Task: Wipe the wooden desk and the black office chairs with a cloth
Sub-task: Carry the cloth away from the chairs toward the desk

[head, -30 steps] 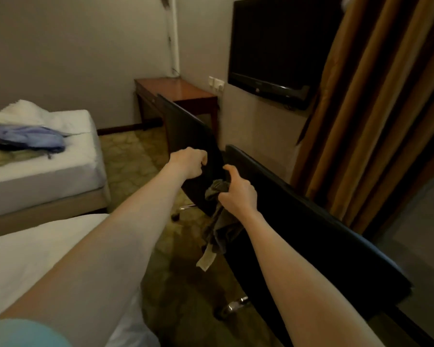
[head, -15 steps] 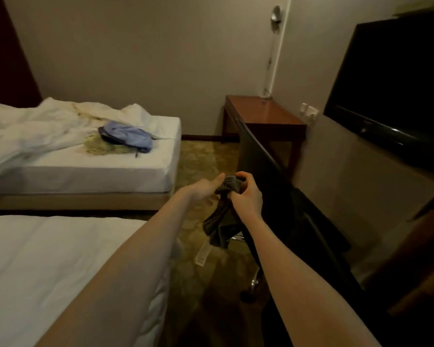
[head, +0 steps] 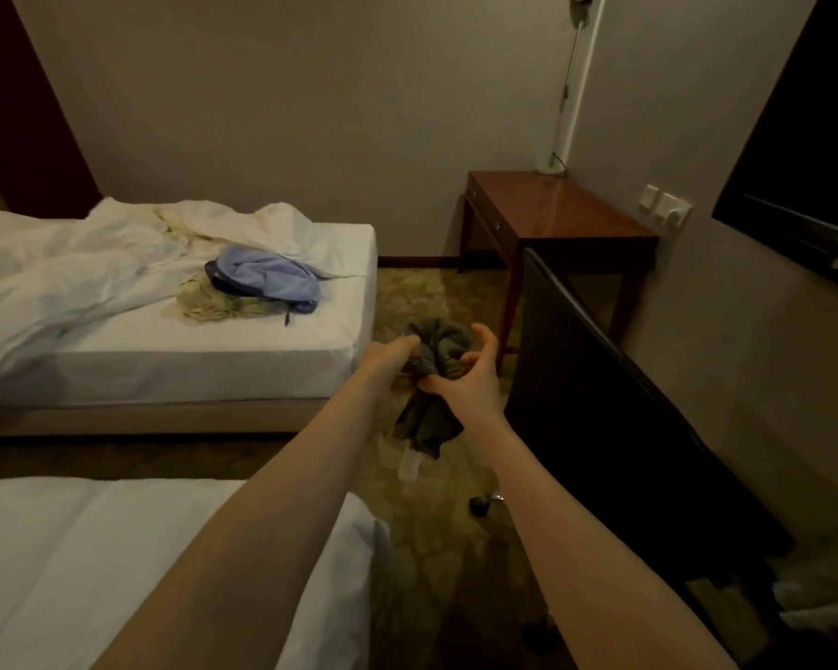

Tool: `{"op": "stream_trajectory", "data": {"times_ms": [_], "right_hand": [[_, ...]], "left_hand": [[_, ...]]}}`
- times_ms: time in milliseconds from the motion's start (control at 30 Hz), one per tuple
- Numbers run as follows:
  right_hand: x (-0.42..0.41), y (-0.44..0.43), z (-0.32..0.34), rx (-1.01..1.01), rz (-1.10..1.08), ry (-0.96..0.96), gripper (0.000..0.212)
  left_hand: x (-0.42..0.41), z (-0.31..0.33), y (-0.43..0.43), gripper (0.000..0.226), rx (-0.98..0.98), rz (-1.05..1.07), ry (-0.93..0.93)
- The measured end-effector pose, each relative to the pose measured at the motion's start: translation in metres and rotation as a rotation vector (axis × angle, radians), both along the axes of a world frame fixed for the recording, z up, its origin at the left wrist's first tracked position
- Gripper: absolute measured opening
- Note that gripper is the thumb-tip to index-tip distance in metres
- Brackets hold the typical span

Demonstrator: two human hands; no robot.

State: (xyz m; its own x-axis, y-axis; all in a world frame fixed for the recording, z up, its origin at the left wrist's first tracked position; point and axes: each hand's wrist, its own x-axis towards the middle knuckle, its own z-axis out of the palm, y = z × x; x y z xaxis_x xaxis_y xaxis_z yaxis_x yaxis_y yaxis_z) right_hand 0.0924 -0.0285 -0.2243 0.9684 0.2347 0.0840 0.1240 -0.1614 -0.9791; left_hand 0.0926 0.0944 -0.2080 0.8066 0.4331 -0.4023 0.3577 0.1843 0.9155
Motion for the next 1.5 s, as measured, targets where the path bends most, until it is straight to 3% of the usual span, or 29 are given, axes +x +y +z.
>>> {"op": "stream_trajectory", "data": {"times_ms": [67,133,233,467,633,800,933,1133,1267,1400,1500], "right_hand": [[0.021,0.012,0.002,0.215,-0.035,0.204,0.098],[0.046,0.024,0.008,0.419,-0.084,0.481,0.089],[0.093,0.041,0.016,0.374,-0.07,0.689,0.065],[0.229,0.055,0.024,0.078,-0.003,0.506,0.033],[0.318,0.07,0.039,0.072,0.07,0.412,0.02],[0.379,0.089,0.038,0.134,0.142,0.388,0.029],[0.434,0.113,0.038,0.216,0.097,0.48,0.024],[0.528,0.167,0.044,0.258,0.031,0.491,0.022],[0.592,0.216,0.047,0.328,0.005,0.468,0.024],[0.66,0.262,0.05,0.351,-0.011,0.434,0.029],[0.702,0.281,0.052,0.331,-0.003,0.409,0.032]], "left_hand": [[0.015,0.005,0.014,0.029,-0.046,0.02,-0.006],[0.032,0.012,0.027,0.011,-0.074,0.016,-0.02],[0.064,0.015,0.046,0.005,-0.06,-0.008,-0.021],[0.171,0.028,0.093,0.007,0.104,0.004,-0.039],[0.254,0.041,0.123,0.018,0.174,0.003,-0.051],[0.314,0.035,0.152,0.019,0.036,0.145,-0.119],[0.373,0.025,0.168,0.021,0.048,0.213,-0.096],[0.458,0.015,0.208,0.032,-0.079,0.165,-0.127],[0.517,0.029,0.248,0.023,-0.122,0.021,-0.199],[0.586,0.04,0.293,0.045,0.072,-0.16,-0.217],[0.627,0.034,0.311,0.049,0.136,-0.122,-0.23]]}}
